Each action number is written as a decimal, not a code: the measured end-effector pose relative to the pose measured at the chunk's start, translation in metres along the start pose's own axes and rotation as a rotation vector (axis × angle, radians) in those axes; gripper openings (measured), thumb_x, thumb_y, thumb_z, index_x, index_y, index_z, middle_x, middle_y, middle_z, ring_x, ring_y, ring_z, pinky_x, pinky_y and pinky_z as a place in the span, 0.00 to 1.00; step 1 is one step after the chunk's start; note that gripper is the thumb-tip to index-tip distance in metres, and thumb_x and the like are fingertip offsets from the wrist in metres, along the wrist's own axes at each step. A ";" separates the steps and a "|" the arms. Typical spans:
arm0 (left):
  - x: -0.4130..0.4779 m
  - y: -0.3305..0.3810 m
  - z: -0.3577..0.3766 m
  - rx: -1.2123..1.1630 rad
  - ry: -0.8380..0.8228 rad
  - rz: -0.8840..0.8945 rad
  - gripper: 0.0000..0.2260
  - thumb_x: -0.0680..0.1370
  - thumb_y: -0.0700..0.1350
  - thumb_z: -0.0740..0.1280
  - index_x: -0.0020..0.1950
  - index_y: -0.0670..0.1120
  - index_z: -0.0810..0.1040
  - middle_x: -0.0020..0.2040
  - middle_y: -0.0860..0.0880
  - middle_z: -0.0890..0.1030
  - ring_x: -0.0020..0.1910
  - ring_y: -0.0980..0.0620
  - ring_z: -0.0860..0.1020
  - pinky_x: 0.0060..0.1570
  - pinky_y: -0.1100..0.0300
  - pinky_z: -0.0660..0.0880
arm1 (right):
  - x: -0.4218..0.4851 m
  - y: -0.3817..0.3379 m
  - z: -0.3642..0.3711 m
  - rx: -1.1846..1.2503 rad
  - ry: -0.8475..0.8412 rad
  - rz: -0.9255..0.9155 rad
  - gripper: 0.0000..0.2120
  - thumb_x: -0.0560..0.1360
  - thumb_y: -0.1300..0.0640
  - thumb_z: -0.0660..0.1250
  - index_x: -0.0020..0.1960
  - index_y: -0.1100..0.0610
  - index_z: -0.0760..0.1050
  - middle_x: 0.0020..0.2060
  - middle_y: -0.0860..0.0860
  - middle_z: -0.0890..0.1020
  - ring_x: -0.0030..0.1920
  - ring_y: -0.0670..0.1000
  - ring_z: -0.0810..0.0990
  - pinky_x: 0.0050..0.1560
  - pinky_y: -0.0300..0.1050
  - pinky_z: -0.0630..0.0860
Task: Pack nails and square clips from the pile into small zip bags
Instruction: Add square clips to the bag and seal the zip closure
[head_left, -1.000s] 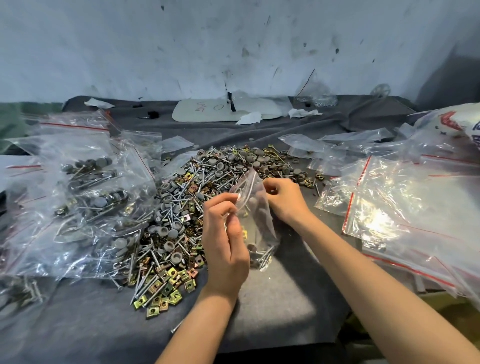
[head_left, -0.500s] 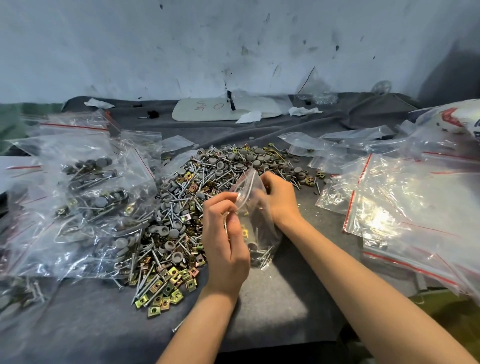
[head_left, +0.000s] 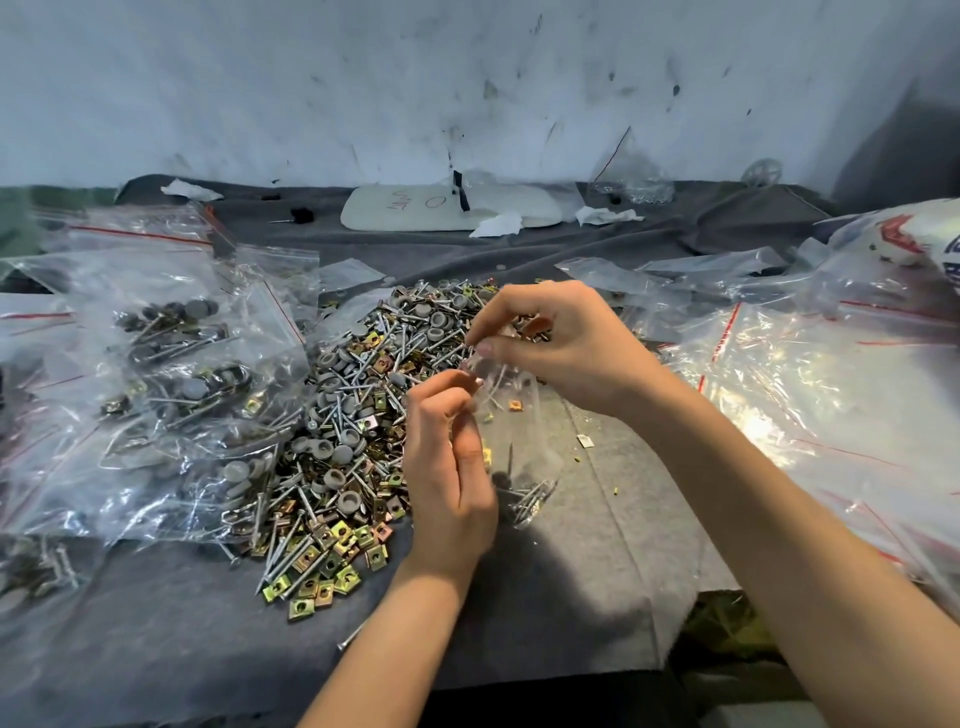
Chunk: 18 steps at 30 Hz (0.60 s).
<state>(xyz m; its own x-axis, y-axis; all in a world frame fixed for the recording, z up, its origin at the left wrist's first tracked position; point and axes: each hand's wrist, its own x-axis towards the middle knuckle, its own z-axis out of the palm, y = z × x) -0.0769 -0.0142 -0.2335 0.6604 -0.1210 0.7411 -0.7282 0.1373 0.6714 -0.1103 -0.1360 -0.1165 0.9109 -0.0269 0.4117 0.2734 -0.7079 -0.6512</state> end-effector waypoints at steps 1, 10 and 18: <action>0.000 0.000 0.000 -0.011 0.001 0.002 0.06 0.79 0.41 0.54 0.52 0.45 0.69 0.57 0.50 0.72 0.56 0.47 0.75 0.55 0.59 0.70 | 0.001 0.000 -0.002 0.018 0.022 -0.006 0.04 0.74 0.63 0.70 0.47 0.58 0.82 0.42 0.46 0.83 0.46 0.42 0.80 0.49 0.34 0.72; 0.000 0.001 0.000 -0.026 0.024 0.001 0.07 0.78 0.39 0.54 0.51 0.46 0.70 0.56 0.46 0.74 0.57 0.48 0.74 0.57 0.58 0.70 | 0.019 0.045 0.014 -0.001 0.120 0.304 0.13 0.75 0.70 0.62 0.47 0.54 0.81 0.45 0.48 0.83 0.40 0.42 0.80 0.41 0.36 0.77; 0.001 0.002 0.000 0.004 0.020 -0.032 0.07 0.77 0.40 0.54 0.51 0.48 0.70 0.55 0.47 0.74 0.57 0.48 0.74 0.56 0.57 0.70 | 0.019 0.091 0.069 -0.264 -0.207 0.293 0.06 0.73 0.58 0.69 0.38 0.50 0.76 0.31 0.43 0.77 0.30 0.37 0.75 0.32 0.29 0.67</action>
<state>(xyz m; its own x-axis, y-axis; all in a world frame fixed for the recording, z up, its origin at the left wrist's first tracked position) -0.0779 -0.0143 -0.2311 0.6871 -0.1060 0.7188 -0.7071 0.1301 0.6951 -0.0469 -0.1524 -0.2125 0.9882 -0.1304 0.0798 -0.0694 -0.8479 -0.5256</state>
